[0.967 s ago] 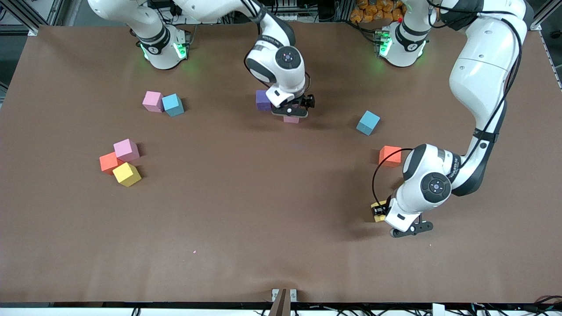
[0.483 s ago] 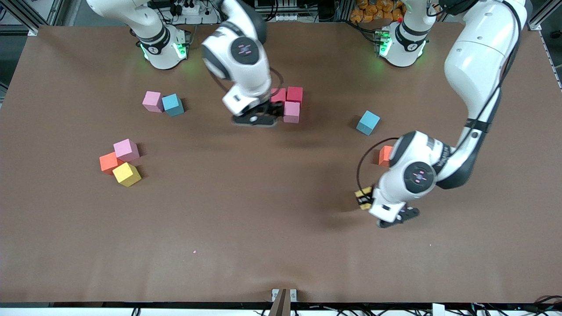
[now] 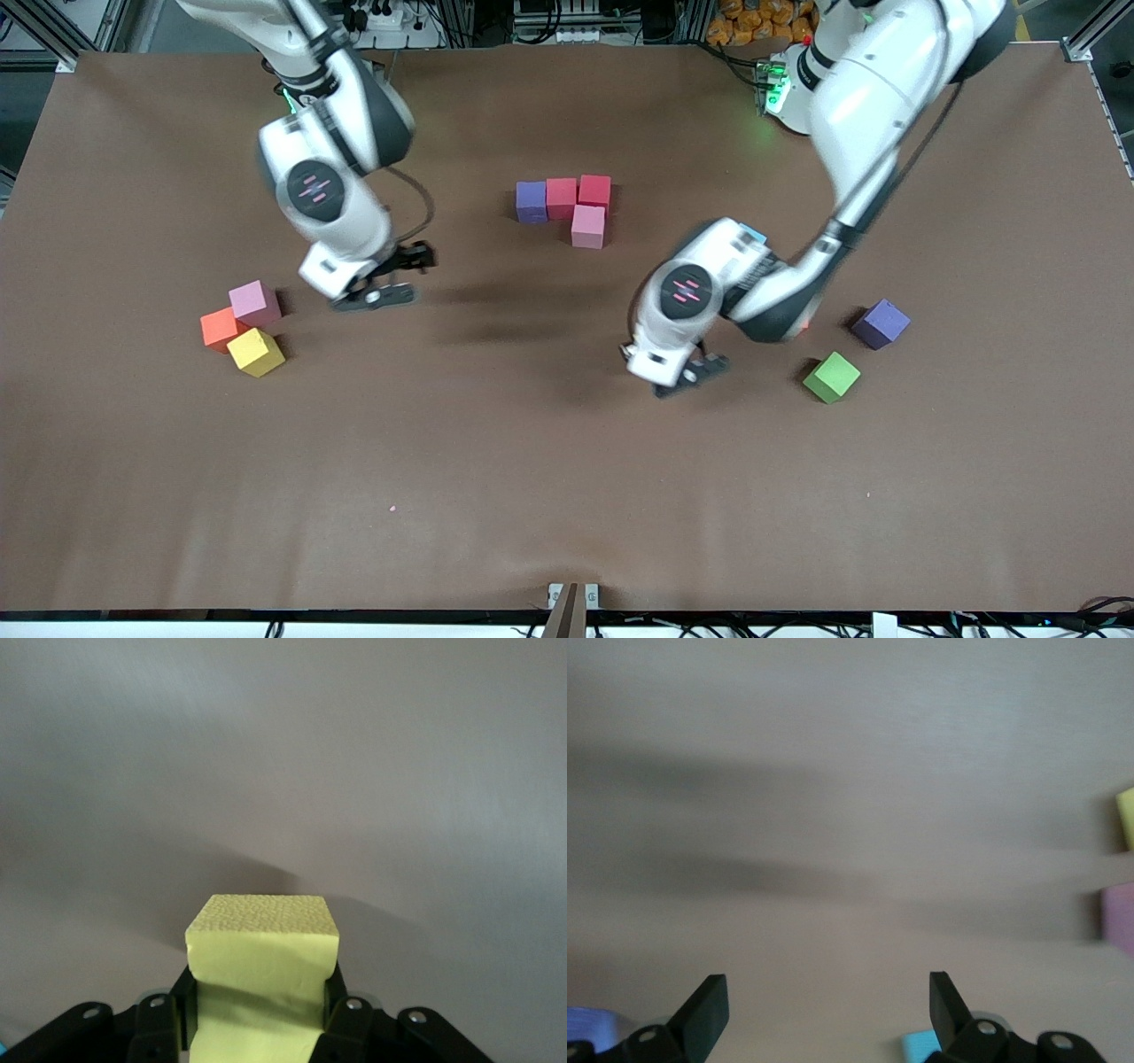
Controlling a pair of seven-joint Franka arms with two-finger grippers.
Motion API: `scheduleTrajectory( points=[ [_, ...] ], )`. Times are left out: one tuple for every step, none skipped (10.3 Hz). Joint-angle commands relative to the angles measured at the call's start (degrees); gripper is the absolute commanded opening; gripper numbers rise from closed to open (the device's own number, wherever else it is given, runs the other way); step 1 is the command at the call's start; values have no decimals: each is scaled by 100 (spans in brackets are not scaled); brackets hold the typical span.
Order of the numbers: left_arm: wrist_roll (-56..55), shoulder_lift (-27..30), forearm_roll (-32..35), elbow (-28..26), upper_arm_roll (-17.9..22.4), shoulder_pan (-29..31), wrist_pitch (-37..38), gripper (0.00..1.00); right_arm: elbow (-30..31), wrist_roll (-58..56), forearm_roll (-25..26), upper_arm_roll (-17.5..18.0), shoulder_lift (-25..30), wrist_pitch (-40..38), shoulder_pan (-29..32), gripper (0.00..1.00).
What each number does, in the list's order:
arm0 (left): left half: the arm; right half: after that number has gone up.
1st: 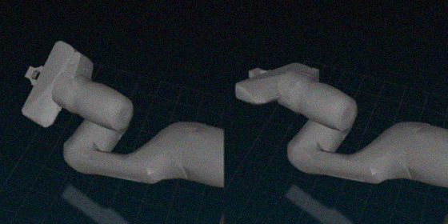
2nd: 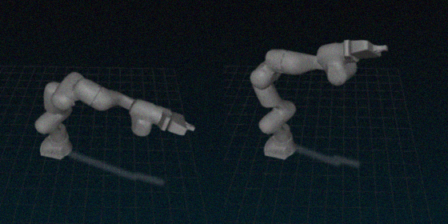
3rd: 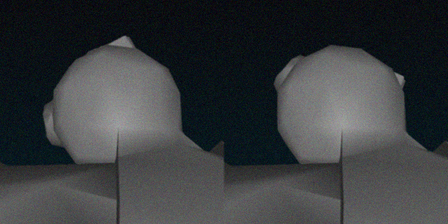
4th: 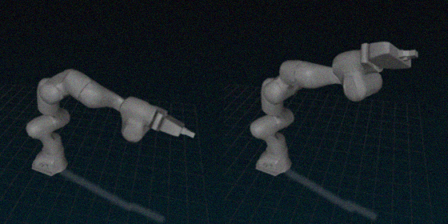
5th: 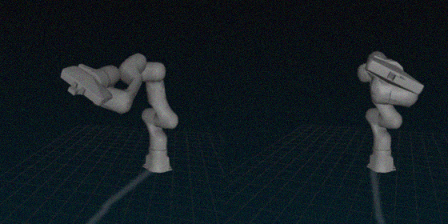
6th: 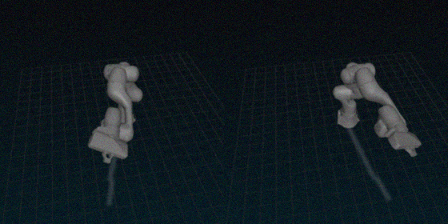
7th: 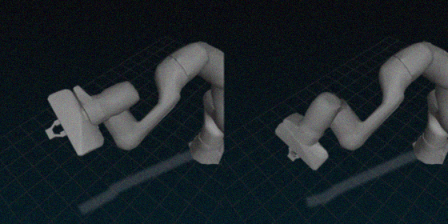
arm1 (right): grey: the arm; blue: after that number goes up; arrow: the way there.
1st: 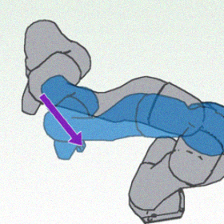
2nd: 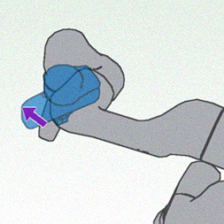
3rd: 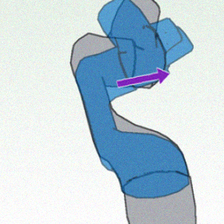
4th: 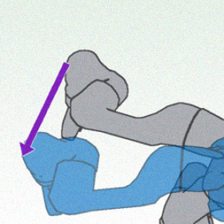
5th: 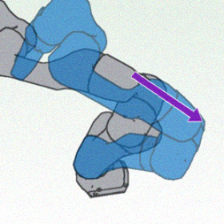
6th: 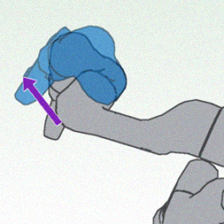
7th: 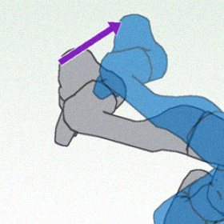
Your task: Form number 2 with 11 blocks
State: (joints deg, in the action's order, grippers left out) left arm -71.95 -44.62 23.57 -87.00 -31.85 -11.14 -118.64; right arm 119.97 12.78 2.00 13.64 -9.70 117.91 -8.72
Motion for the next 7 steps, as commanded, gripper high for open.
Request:
scheduleTrajectory(
  points=[
    [-223, 120, 191, -369, -197, -195, -36, 56, 394, -1289, 11, 130, 206, 56, 781, 100],
    [-223, 121, 200, -474, -364, -204, -71, 56, 465, -1843, 89, 130, 206, 205, 1106, 100],
    [-231, 129, 322, -632, -461, -256, -202, 56, 509, -2484, 186, 121, 171, 528, 1553, 100],
    [-319, 147, 419, -903, -610, -257, -525, 56, 492, -3030, 422, 130, 75, 888, 1940, 100],
    [-546, 225, 559, -1245, -664, -266, -894, 56, 422, -3488, 816, 121, -100, 1213, 2109, 100],
    [-818, 304, 813, -1597, -734, -266, -1289, 57, 378, -3614, 1124, 104, -276, 1539, 2189, 100],
    [-1038, 331, 1059, -1818, -752, -266, -1528, 57, 221, -3737, 1458, 104, -460, 1716, 2364, 100]
  ],
)
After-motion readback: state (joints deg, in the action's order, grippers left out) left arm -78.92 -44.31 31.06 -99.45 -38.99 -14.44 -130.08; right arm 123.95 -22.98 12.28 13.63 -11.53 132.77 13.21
